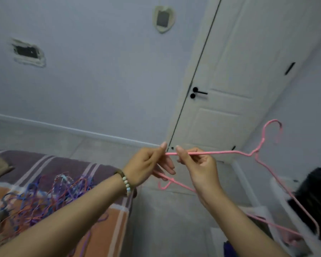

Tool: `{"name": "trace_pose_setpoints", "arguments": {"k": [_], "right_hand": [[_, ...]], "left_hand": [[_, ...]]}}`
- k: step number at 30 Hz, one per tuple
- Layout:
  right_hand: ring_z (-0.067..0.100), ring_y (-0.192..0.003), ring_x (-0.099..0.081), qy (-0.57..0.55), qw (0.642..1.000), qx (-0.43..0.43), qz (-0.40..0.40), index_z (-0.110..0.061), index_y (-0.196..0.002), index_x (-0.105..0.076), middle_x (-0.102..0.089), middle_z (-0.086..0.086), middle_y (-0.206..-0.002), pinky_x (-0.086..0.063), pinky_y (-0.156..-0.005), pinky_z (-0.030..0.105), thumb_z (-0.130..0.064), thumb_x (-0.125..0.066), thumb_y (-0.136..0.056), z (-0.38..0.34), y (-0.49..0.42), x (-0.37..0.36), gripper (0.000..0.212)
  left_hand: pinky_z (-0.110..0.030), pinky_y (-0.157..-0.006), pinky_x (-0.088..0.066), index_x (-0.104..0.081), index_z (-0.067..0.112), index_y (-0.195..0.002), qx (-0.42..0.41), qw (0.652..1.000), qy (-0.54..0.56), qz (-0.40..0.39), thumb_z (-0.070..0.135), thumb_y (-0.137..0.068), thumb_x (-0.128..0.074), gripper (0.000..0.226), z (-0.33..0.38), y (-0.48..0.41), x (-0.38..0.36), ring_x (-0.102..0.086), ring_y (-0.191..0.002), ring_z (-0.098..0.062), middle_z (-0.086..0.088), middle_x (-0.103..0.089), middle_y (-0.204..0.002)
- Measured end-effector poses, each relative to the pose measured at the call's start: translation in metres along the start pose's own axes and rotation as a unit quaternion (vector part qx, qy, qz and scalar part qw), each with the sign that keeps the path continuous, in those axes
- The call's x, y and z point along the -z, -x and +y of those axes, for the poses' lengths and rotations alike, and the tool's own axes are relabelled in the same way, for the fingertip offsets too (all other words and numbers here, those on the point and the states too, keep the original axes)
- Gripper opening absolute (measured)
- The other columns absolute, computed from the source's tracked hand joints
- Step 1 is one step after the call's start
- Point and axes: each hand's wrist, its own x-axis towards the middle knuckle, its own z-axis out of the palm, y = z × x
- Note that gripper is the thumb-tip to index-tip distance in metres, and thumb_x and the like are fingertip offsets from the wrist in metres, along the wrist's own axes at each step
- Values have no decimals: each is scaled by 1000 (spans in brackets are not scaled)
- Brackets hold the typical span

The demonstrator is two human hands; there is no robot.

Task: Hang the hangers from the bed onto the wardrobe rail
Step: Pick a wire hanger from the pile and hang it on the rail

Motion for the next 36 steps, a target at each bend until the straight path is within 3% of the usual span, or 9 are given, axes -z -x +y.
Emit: {"name": "trace_pose_setpoints", "arguments": {"k": [2, 5, 8, 14, 20, 24, 29, 33, 36], "right_hand": [[9, -59, -59, 5, 999, 27, 47, -10, -62, -61, -61, -7, -52, -48, -65, 22, -18, -69, -78, -40, -4, 47, 20], [5, -57, -60, 8, 993, 60, 105, -2, -70, -60, -59, -5, -53, -50, -65, 21, -17, -68, -80, -99, 0, 120, 20], [7, -59, -61, 15, 984, 83, 156, -8, -68, -59, -60, -4, -53, -53, -68, 21, -21, -68, -79, -153, 14, 195, 20], [10, -65, -62, 28, 967, 99, 232, -13, -72, -62, -62, -2, -60, -53, -73, 23, -26, -66, -82, -237, 55, 335, 17], [8, -69, -64, -3, 946, 126, 300, -14, -79, -66, -67, -1, -69, -50, -69, 22, -24, -65, -83, -290, 91, 453, 11], [9, -70, -64, -38, 913, 172, 368, -13, -83, -65, -68, -2, -71, -50, -68, 21, -17, -65, -83, -313, 108, 518, 4], [9, -63, -56, -51, 848, 242, 470, -13, -119, -44, -64, -3, -70, -46, -68, 23, -9, -70, -80, -328, 121, 587, 47], [-6, -50, -52, 12, 845, 231, 482, -8, -144, -26, -60, 0, -69, -43, -60, 11, -8, -68, -83, -336, 127, 642, 74], [-7, -44, -50, 55, 849, 229, 473, -7, -145, -25, -59, 3, -66, -41, -50, 5, -4, -64, -85, -345, 129, 677, 72]], "left_hand": [[-27, -55, -57, -64, 6, -65, -65, 997, 4, -34, 49, -81, -36, 54, 45, -16, -41, -66, -51, -21, -8, -69, -58], [-24, -54, -56, -62, 5, -62, -134, 988, 10, -78, 47, -79, -40, 50, 108, -29, -110, -67, -52, -21, -10, -66, -52], [-19, -52, -52, -61, 2, -62, -189, 974, 6, -124, 44, -83, -38, 52, 163, -36, -184, -67, -51, -19, -10, -65, -50], [-19, -51, -52, -59, 4, -60, -236, 947, 40, -212, 35, -94, -34, 52, 251, -34, -332, -65, -47, -16, -6, -64, -46], [-23, -53, -54, -60, 3, -61, -286, 924, 67, -245, 34, -96, -35, 52, 310, -20, -463, -64, -47, -19, -9, -63, -48], [-20, -50, -52, -59, 3, -61, -308, 912, 102, -249, 31, -97, -35, 50, 339, -9, -542, -61, -43, -16, -6, -62, -45], [-20, -44, -50, -57, 1, -60, -277, 911, 180, -246, 29, -97, -37, 51, 353, 3, -636, -58, -37, -14, -5, -58, -40], [-21, -43, -50, -56, 2, -61, -254, 911, 216, -243, 29, -98, -35, 51, 358, 5, -695, -57, -37, -13, -3, -59, -40], [-20, -46, -48, -57, 3, -65, -235, 910, 222, -258, 31, -98, -33, 50, 361, 4, -729, -58, -42, -12, -3, -62, -48]]}}
